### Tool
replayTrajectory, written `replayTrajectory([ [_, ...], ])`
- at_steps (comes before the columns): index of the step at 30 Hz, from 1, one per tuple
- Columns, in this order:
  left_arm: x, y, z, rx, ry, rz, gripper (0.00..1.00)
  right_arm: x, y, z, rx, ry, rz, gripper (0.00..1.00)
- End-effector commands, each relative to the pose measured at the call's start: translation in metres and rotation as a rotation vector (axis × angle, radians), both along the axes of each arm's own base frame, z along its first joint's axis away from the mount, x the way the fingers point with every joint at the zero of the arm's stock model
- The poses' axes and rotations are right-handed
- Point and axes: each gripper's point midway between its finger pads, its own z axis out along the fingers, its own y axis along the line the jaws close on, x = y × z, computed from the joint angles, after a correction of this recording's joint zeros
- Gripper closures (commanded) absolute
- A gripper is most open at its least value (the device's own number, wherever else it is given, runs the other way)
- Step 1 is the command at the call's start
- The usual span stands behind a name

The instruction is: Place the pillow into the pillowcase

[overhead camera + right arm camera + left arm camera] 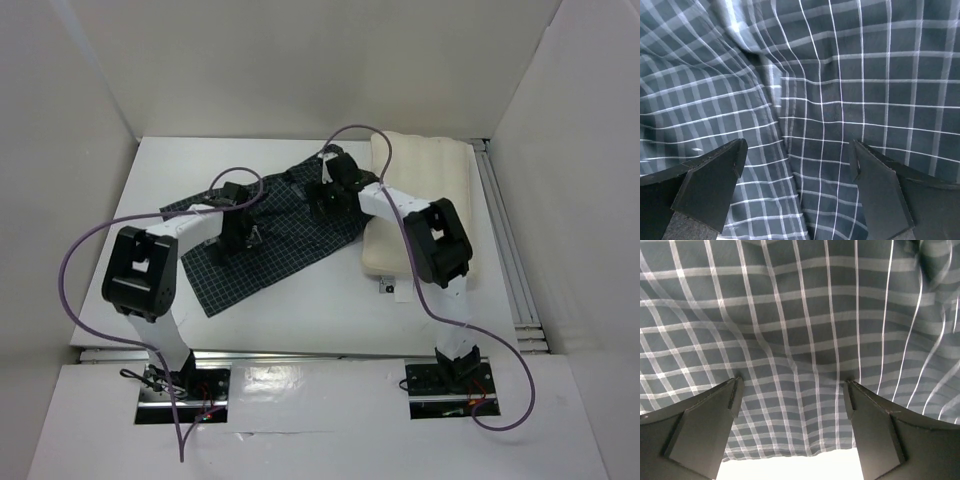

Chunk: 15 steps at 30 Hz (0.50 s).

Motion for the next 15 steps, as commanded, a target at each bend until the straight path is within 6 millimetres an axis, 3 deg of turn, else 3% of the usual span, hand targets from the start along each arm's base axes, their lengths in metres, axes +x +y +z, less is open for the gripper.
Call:
replayTrajectory([
  [1, 0.021, 0.008, -0.004, 0.041, 0.032, 0.093, 0.00, 0.012, 0.010, 0.019, 0.039, -0.066, 0.004, 0.06],
  [5, 0.038, 0.025, -0.013, 0.082, 0.060, 0.140, 0.00, -0.011, 0.014, -0.014, 0.050, 0.035, 0.023, 0.06],
  [8, 0.057, 0.042, -0.021, 0.040, 0.075, 0.185, 0.00, -0.042, 0.019, -0.039, 0.025, 0.119, 0.044, 0.06],
  [9, 0.059, 0.050, -0.033, 0.046, 0.108, 0.204, 0.00, -0.055, 0.021, -0.042, 0.018, 0.142, 0.053, 0.06],
  [11, 0.079, 0.073, -0.029, 0.043, 0.098, 0.251, 0.00, -0.073, 0.027, -0.038, 0.041, 0.168, 0.070, 0.07],
  [12, 0.085, 0.079, -0.039, 0.047, 0.112, 0.256, 0.00, -0.092, 0.030, -0.047, 0.036, 0.206, 0.092, 0.07],
  [14, 0.099, 0.101, -0.038, 0.066, 0.104, 0.293, 0.00, -0.118, 0.037, -0.043, 0.059, 0.255, 0.128, 0.07],
  [15, 0.115, 0.105, -0.025, 0.056, 0.080, 0.288, 0.00, -0.139, 0.043, -0.047, 0.060, 0.289, 0.161, 0.07],
])
